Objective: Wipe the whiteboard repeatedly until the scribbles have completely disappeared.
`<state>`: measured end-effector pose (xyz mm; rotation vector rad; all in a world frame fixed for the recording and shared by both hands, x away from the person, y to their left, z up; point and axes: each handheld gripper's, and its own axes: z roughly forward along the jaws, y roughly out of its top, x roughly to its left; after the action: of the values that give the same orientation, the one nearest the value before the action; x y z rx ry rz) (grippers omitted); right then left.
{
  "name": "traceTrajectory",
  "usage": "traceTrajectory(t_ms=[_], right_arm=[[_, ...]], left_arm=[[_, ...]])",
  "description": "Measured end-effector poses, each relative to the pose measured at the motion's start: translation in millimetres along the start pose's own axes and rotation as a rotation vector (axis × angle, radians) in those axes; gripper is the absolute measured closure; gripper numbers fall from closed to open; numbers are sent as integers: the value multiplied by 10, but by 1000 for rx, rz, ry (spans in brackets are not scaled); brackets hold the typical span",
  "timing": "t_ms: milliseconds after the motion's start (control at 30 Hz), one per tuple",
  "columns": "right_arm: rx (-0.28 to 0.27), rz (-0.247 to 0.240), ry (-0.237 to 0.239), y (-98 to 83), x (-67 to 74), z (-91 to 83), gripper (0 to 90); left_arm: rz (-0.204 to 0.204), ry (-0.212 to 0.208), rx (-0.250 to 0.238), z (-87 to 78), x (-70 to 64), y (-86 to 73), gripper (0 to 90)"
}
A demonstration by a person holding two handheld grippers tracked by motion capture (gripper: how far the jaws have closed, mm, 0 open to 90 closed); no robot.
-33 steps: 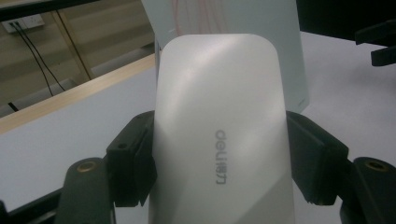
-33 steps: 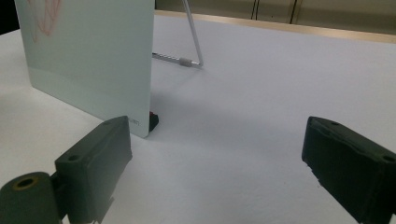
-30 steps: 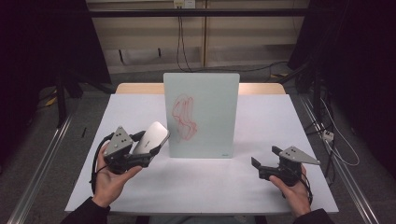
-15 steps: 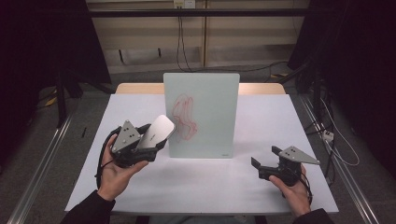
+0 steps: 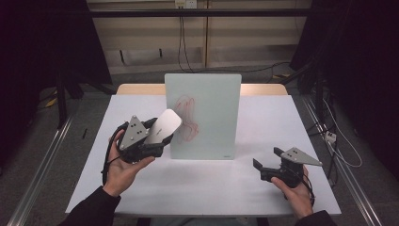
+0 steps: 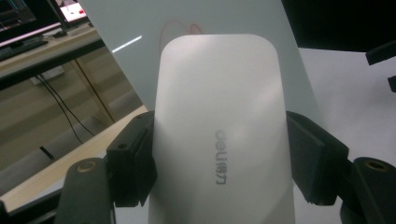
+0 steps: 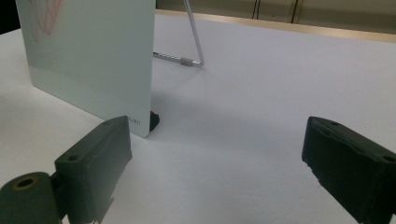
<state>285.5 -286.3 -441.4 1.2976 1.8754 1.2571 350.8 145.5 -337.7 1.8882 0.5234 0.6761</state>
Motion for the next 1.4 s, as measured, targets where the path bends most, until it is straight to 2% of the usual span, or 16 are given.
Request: traceTrajectory(t_ms=[167, 300, 500, 767, 1067, 1200, 1333, 1400], right_arm=[[1, -1, 1, 0, 3, 0, 81], [-2, 2, -1, 0, -6, -3, 80], [0, 1, -1, 1, -1, -3, 81], [-1, 6, 3, 0, -5, -5, 80], [-3, 8, 6, -1, -9, -6, 80], [-4, 16, 10, -2, -14, -6, 79], [-3, 13, 10, -2, -12, -5, 79], [-4, 18, 10, -2, -15, -6, 77]], left_arm=[[14, 2, -16, 30, 19, 67, 311], [29, 19, -21, 51, 27, 113, 311], [46, 37, -68, 89, 74, 182, 311], [82, 59, -93, 226, 113, 228, 311], [133, 84, -94, 385, 124, 356, 311], [162, 116, -94, 462, 115, 357, 311], [180, 126, -82, 534, 112, 345, 311], [202, 138, -79, 545, 98, 348, 311]])
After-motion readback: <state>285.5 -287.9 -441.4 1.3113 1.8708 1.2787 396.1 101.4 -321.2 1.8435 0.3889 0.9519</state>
